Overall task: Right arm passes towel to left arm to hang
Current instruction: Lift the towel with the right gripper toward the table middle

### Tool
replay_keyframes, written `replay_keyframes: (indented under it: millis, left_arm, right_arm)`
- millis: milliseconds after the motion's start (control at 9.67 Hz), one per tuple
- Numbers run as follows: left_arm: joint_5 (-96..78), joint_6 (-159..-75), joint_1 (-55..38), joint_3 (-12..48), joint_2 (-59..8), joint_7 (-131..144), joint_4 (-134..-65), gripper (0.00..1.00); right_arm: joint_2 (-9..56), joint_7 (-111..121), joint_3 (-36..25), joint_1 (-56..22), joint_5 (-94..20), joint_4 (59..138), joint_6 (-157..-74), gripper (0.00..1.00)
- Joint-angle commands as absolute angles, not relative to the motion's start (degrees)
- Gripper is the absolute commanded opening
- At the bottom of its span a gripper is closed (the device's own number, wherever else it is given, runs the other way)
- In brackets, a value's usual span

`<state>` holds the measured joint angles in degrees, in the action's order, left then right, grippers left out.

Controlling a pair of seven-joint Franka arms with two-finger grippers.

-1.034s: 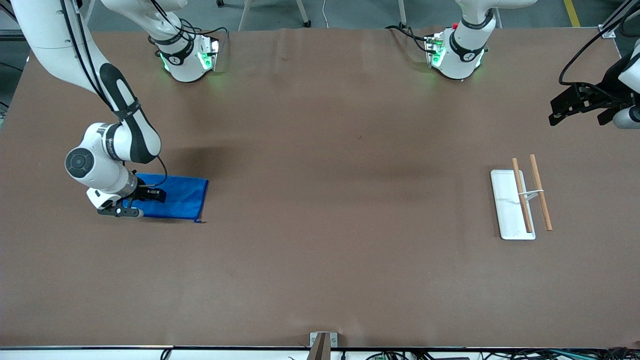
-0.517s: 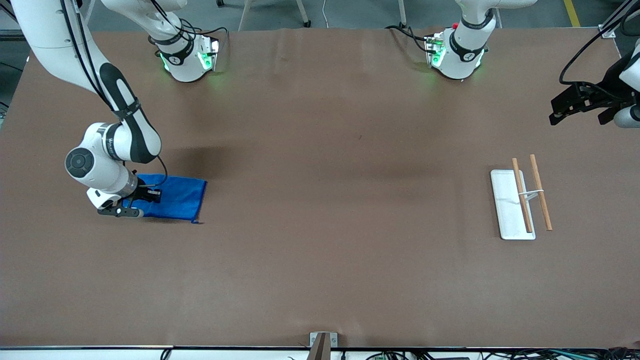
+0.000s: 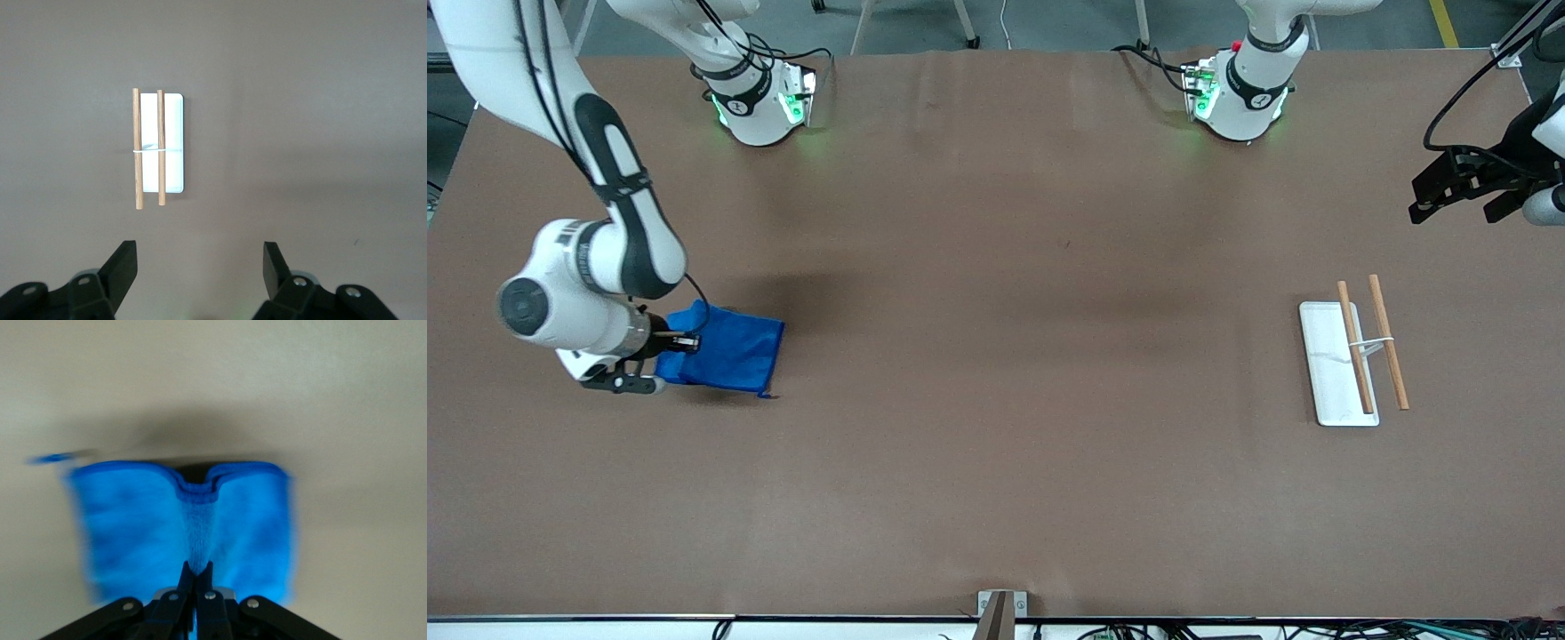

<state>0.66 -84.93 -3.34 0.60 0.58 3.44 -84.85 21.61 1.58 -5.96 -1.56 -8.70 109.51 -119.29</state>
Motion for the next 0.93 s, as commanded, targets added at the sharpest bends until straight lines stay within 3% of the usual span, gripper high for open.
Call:
replay_keyframes:
  millis: [0,103,414,828]
  left_arm:
    - [0.7,-84.7,-3.0,0.8,0.4,2.8,-85.8,0.99]
    - [0.7,-84.7,-3.0,0.8,0.4,2.8,-85.8,0.97]
    - [0.8,-84.6,-3.0,0.7,0.4,3.6,-84.6,0.98]
    - [-1.7,-84.6,-3.0,0.9,-0.4,2.6,-84.6,0.99]
  right_arm:
    - [21.1,1.4,-5.4,-1.7,-14.2,94.6,-101.7,0.02]
    - [21.1,0.3,-5.4,-3.4,-14.6,91.2,-98.0,0.01]
    - [21.0,-6.2,-5.0,-13.2,-15.5,87.5,-97.2,0.01]
    - [21.1,-9.1,-5.1,-20.5,-44.0,89.5,-102.7,0.01]
